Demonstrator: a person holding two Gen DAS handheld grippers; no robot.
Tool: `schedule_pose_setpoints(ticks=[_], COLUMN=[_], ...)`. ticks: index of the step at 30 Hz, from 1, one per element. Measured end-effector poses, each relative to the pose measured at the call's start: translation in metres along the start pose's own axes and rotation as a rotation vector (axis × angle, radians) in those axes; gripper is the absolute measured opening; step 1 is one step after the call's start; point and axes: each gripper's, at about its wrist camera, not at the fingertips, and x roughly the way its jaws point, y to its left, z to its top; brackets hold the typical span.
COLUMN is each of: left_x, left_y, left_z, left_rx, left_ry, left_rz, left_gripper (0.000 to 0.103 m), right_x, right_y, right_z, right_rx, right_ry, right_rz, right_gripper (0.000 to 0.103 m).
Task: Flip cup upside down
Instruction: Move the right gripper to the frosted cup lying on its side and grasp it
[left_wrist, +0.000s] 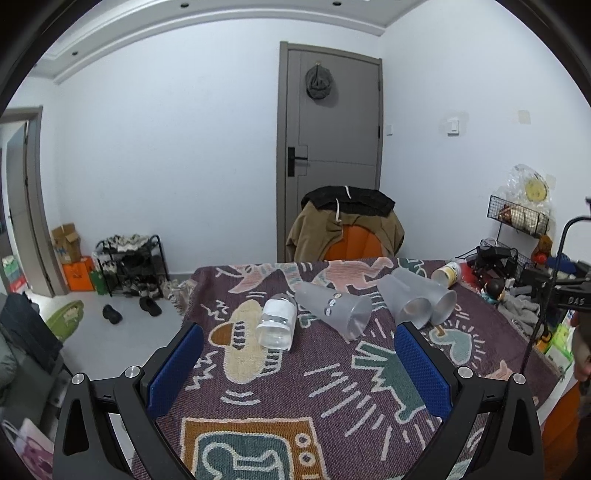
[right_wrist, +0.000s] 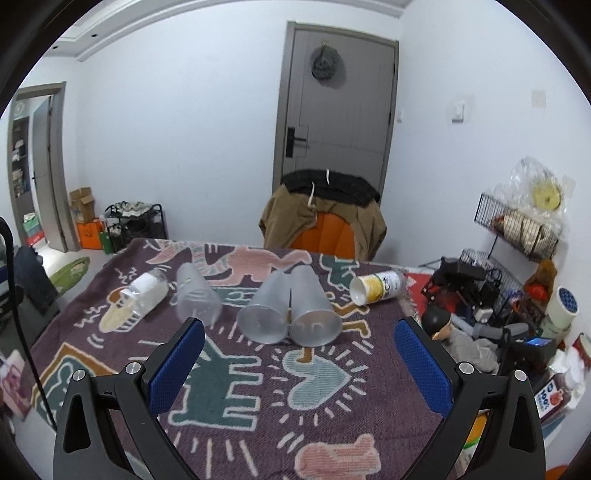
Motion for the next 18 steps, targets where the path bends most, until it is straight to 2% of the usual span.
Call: schedule_pose_setpoints(ticks=[10, 18], left_x=[0.053, 0.103], left_y=[0.016, 0.023], left_z=[0.004, 0.006], left_rx=[-0.024, -0.011], left_ry=[0.087, 0.175], left_rz=[0.041, 0.07], left_gripper=[0.103, 0.103], right_x=[0.075, 0.138], right_y=[-0.011, -0.031], right_z=[0.019, 0.031], right_rx=[0.006, 0.0], right_ry=[0.145, 0.27], right_rz=[0.069, 0.054], right_gripper=[0.103, 0.103])
